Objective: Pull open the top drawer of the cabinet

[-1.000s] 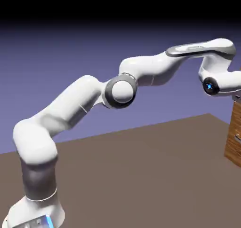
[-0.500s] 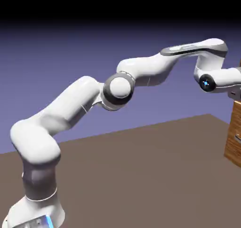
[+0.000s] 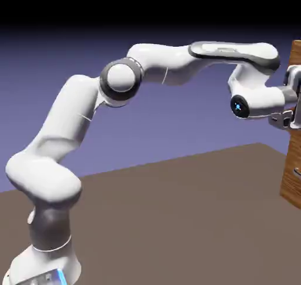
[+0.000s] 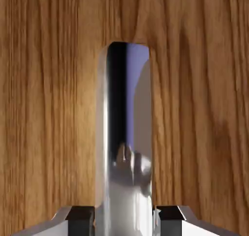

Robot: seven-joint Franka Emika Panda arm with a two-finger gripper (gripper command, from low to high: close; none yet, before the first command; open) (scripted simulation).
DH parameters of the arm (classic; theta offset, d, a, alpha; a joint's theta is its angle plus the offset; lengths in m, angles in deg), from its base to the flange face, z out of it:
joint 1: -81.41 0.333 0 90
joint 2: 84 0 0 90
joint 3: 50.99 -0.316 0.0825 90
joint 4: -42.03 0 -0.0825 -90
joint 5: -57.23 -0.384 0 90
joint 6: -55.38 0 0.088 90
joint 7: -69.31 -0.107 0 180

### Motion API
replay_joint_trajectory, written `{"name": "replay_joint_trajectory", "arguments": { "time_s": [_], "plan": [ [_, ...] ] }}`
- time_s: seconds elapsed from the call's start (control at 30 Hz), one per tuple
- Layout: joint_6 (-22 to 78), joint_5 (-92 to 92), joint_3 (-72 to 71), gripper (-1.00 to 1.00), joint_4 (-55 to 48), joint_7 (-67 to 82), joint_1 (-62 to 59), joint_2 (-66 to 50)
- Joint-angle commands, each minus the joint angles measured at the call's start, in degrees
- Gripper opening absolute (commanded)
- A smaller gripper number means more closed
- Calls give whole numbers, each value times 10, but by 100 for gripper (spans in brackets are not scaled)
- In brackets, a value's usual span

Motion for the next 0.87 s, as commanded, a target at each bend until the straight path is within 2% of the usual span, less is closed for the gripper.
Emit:
{"name": "replay_joint_trajectory", "arguments": {
  "time_s": [0.0,0.43,0.7,0.73,0.83],
  "plan": [
    [4,-5,5,-100,21,14,10,15],
    [26,-72,64,-100,271,256,135,264],
    [10,-131,31,-100,384,438,124,430],
    [10,-131,31,100,384,438,124,430],
    [12,-127,-8,100,393,428,82,435]
  ]
}}
